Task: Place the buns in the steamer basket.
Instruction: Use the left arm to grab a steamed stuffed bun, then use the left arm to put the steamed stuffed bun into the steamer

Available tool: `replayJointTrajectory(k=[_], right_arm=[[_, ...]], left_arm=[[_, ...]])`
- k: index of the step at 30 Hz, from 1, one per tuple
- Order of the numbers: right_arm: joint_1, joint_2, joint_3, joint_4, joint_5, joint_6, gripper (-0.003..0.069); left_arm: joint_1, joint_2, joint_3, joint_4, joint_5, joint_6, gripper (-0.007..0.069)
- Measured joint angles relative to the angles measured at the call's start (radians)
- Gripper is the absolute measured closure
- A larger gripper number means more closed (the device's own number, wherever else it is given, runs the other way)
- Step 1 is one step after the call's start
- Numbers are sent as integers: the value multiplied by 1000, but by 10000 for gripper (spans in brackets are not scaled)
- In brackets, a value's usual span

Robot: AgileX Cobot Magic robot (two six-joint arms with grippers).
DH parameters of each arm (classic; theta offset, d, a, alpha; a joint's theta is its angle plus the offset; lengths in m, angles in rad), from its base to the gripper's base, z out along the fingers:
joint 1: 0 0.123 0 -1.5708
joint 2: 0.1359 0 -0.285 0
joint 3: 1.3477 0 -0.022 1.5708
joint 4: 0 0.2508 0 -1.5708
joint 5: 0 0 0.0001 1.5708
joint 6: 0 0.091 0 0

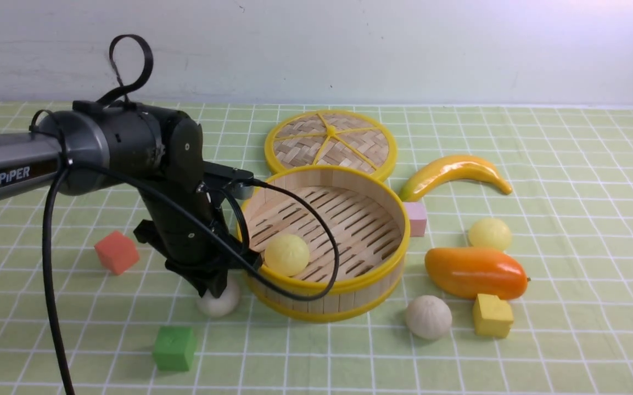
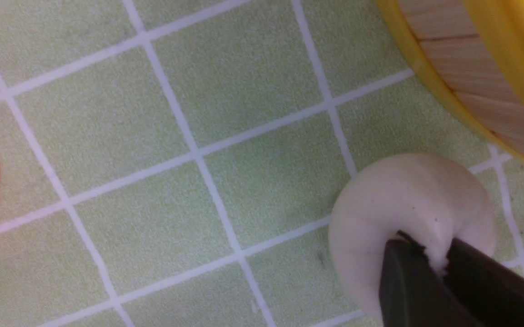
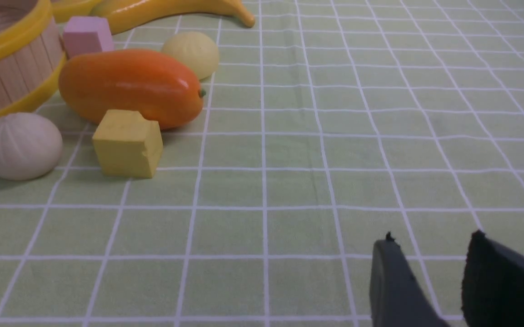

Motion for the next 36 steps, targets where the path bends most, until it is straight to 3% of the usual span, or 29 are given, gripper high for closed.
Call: replayJointTrajectory(k=[4, 13, 18, 23, 31, 36], right_arm=[[0, 0, 0, 0, 0, 0, 419], [0, 0, 0, 0, 0, 0, 419], [0, 0, 0, 0, 0, 0, 419], [0, 0, 0, 0, 0, 0, 419], [0, 0, 0, 0, 0, 0, 419], [0, 0, 0, 0, 0, 0, 419]], left_arm=[[0, 9, 0, 15, -4, 0, 637], [0, -141, 1, 45, 62, -12, 637], [-2, -228, -82, -23, 42, 2, 637], [-28, -105, -245, -88, 38, 66, 637], [-31, 173, -485, -73, 90, 61, 631], [-31, 256, -528, -76, 102, 50, 555]])
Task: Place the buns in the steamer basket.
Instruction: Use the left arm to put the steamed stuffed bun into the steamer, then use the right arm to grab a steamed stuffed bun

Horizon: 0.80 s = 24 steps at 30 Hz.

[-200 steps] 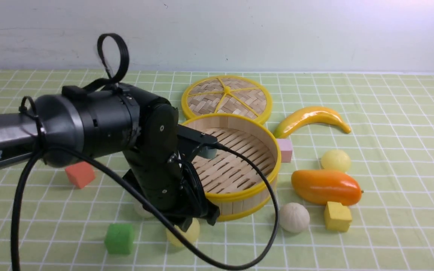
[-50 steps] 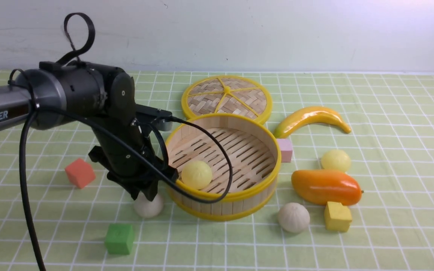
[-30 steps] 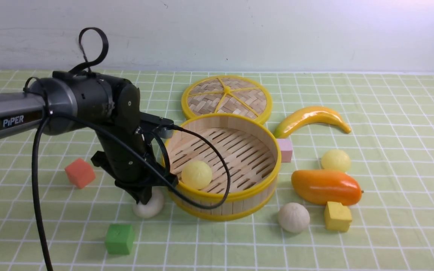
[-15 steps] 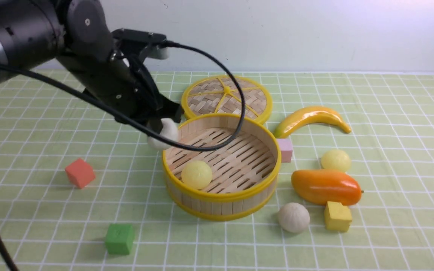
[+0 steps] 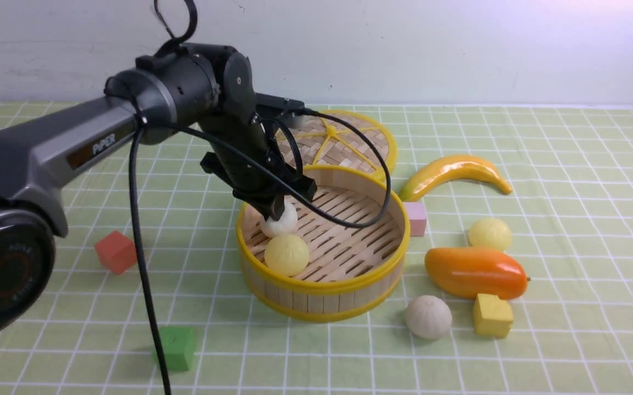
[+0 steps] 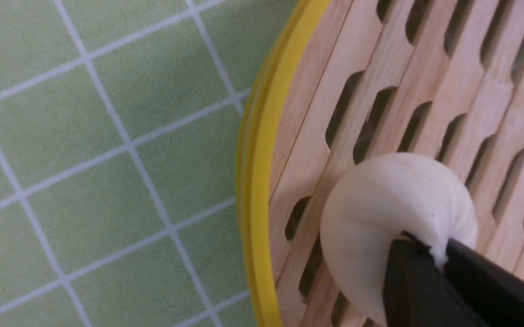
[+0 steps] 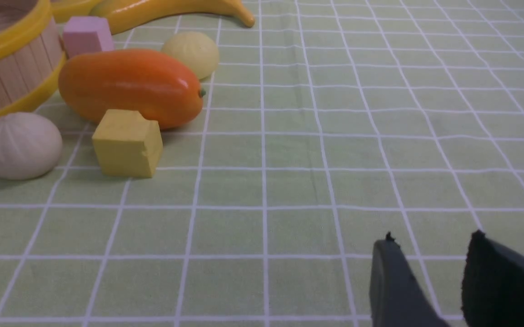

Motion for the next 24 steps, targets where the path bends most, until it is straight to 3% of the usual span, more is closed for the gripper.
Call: replayJointTrajectory(k=[2, 5, 6, 8, 9, 11, 13, 16, 19, 20, 21, 22, 24], right_arm=[[0, 0, 0, 0, 0, 0, 419], [0, 0, 0, 0, 0, 0, 419], [0, 0, 0, 0, 0, 0, 419], [0, 0, 0, 0, 0, 0, 419], [0, 0, 0, 0, 0, 0, 419], [0, 0, 0, 0, 0, 0, 419], [0, 0, 0, 0, 0, 0, 419], [0, 0, 0, 0, 0, 0, 419], [0, 0, 0, 0, 0, 0, 419], [0, 0, 0, 0, 0, 0, 419], [0, 0, 0, 0, 0, 0, 419], [0, 0, 0, 0, 0, 0, 419], [0, 0, 0, 0, 0, 0, 419]], left_arm=[[0, 9, -1, 0, 1, -1, 501], [0, 8, -6, -1, 6, -19, 358], [0, 8, -6, -1, 8, -22, 349], [0, -9, -9, -1, 25, -67, 225], [0, -14, -9, -1, 27, -74, 216], [0, -72, -9, -1, 68, -100, 122], [0, -131, -8, -1, 95, -111, 110], [0, -280, 7, -17, 129, -129, 193], [0, -473, 115, -64, 79, -103, 429], [0, -486, 115, -68, 74, -99, 446], [0, -592, 207, -100, 23, -63, 571], [0, -660, 277, -123, -14, -42, 620], [0, -756, 405, -161, -80, -13, 638]])
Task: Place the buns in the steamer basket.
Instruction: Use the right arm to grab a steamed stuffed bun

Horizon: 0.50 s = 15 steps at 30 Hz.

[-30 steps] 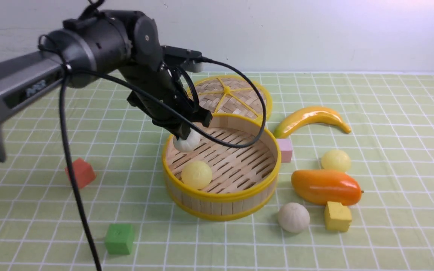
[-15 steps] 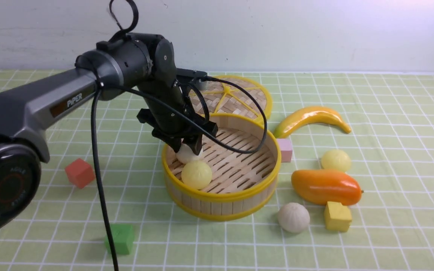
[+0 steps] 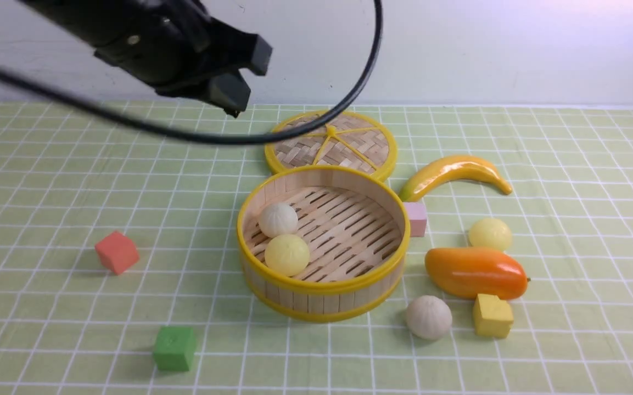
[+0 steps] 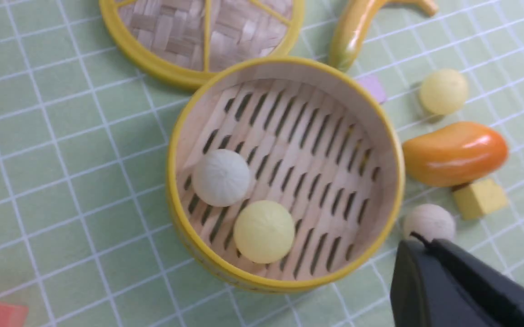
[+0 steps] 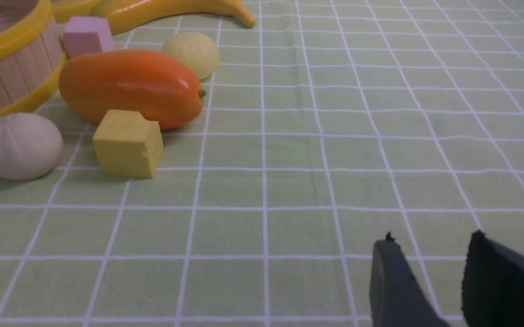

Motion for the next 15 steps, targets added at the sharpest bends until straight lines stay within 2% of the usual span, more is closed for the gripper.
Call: replayJointTrajectory(k=[3, 4, 5, 6, 7, 10, 12, 15], right_arm=[[0, 0, 0, 0, 0, 0, 419], [0, 0, 0, 0, 0, 0, 419], [0, 0, 0, 0, 0, 0, 419], [0, 0, 0, 0, 0, 0, 419], [0, 0, 0, 0, 0, 0, 419], [0, 0, 2, 13, -16, 14, 419], [0, 0, 5, 65, -36, 46, 419], [0, 0, 11, 226, -141, 163, 419]], left_arm=[[0, -223, 299, -63, -163, 45, 638], [0, -236, 299, -66, -175, 48, 638], [0, -365, 494, -85, -277, 72, 638], [0, -393, 514, -88, -298, 76, 638], [0, -513, 664, -102, -376, 93, 638], [0, -730, 893, -140, -494, 120, 638], [0, -821, 987, -161, -540, 130, 638], [0, -1044, 1142, -206, -636, 139, 638]])
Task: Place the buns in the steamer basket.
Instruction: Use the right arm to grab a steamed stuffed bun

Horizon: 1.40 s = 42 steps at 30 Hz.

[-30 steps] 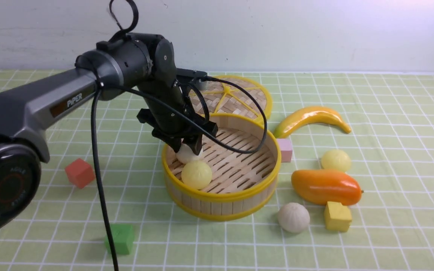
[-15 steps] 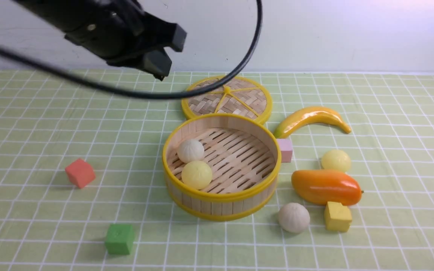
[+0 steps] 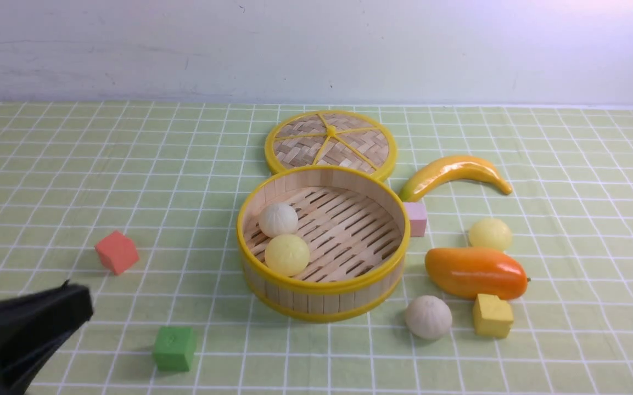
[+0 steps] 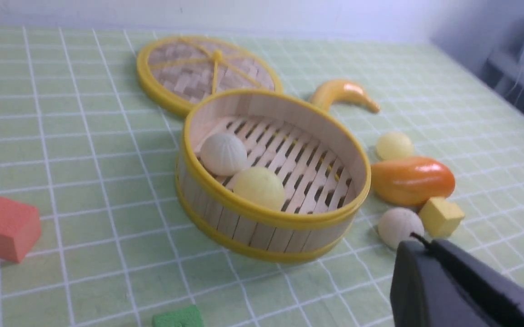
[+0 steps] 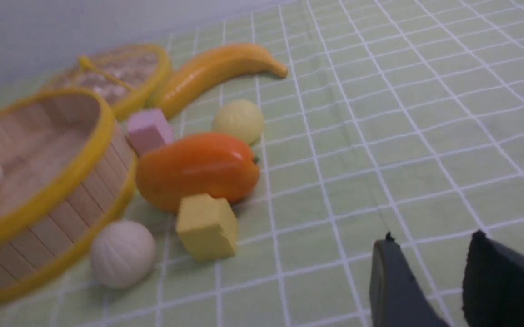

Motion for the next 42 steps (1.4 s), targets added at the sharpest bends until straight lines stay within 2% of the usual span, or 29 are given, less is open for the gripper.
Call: replayJointTrajectory(k=[2, 6, 8, 10, 12, 15, 16, 17, 18, 19, 22, 24, 30, 33, 36, 42], right_arm=[[0, 0, 0, 97, -91, 70, 419], [0, 0, -2, 228, -201, 134, 419], [2, 7, -41, 268, -159, 155, 419], [14, 53, -137, 276, -58, 146, 419], [36, 162, -272, 267, 125, 93, 419], [69, 423, -525, 233, 437, -71, 419], [70, 461, -542, 229, 455, -94, 419], [76, 608, -678, 219, 605, -177, 419], [76, 626, -692, 218, 605, -186, 419], [77, 763, -792, 215, 701, -247, 419], [89, 978, -933, 218, 799, -298, 426], [119, 1070, -978, 218, 816, -302, 440], [341, 1338, -1106, 171, 805, -267, 479], [468, 1538, -1205, 49, 796, -196, 463], [514, 1678, -1281, -22, 791, -163, 426], [528, 1840, -1409, -45, 784, -147, 383]], left_arm=[[0, -118, 72, -7, -16, 1, 638], [0, -255, 150, -12, -22, 1, 638], [0, -299, 175, -13, -25, 1, 638], [0, -315, 195, -14, -25, 1, 638], [0, -316, 201, -14, -25, 1, 638], [0, -315, 205, -14, -37, 1, 638], [0, -315, 205, -14, -38, 1, 638], [0, -315, 206, -14, -52, 1, 638], [0, -315, 206, -14, -52, 1, 638], [0, -315, 206, -14, -57, 1, 638], [0, -315, 206, -14, -56, 1, 638], [0, -315, 206, -14, -55, 1, 638], [0, -315, 206, -14, -55, 1, 638], [0, -315, 206, -14, -55, 1, 638], [0, -315, 206, -14, -55, 1, 638], [0, -315, 206, -14, -55, 1, 638]])
